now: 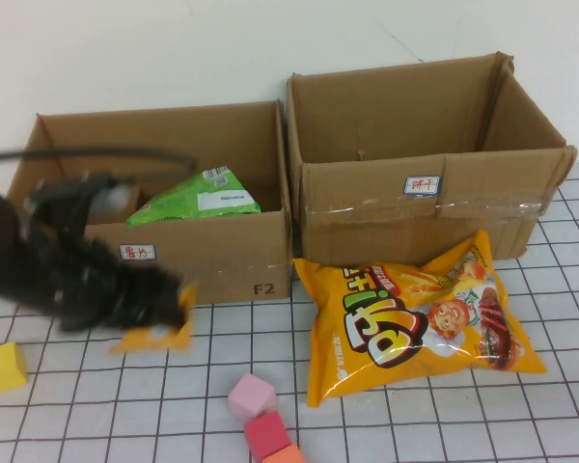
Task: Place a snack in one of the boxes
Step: Pick up the biscuit, then place the biscuit in the biscuit box
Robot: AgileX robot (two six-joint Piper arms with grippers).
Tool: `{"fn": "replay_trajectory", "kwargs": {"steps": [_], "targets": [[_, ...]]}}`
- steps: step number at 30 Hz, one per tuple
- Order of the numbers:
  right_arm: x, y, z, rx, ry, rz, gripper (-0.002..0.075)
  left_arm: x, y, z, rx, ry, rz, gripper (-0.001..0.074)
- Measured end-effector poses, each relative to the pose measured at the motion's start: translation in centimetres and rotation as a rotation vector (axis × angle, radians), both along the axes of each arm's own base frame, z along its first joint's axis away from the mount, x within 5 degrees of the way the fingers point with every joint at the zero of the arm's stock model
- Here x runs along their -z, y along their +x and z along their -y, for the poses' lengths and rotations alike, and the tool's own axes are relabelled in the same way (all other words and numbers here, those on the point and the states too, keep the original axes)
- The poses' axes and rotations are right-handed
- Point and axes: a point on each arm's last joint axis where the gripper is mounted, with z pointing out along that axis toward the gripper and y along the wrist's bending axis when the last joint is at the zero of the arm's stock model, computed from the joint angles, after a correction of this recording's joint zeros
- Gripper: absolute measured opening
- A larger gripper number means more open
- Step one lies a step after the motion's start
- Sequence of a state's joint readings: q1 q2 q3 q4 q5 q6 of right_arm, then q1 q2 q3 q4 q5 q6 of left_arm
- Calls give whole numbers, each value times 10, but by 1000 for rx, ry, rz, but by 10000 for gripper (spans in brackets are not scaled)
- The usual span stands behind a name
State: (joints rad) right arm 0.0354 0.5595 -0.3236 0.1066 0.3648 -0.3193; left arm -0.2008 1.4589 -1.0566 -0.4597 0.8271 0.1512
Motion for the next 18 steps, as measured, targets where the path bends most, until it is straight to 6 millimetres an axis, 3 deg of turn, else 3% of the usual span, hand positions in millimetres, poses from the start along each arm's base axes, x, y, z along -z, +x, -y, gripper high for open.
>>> {"fn": "replay_trajectory", "kwargs": {"steps": [9, 14, 18], "targets": [[0, 0, 0, 0, 2, 0, 0, -107, 22, 34, 232, -313, 435, 397], [0, 0, 0, 0, 2, 0, 0, -136, 54, 61, 276, -329, 568, 397], [1, 0, 0, -1, 1, -7, 0, -142, 92, 91, 259, -342, 683, 397]]}}
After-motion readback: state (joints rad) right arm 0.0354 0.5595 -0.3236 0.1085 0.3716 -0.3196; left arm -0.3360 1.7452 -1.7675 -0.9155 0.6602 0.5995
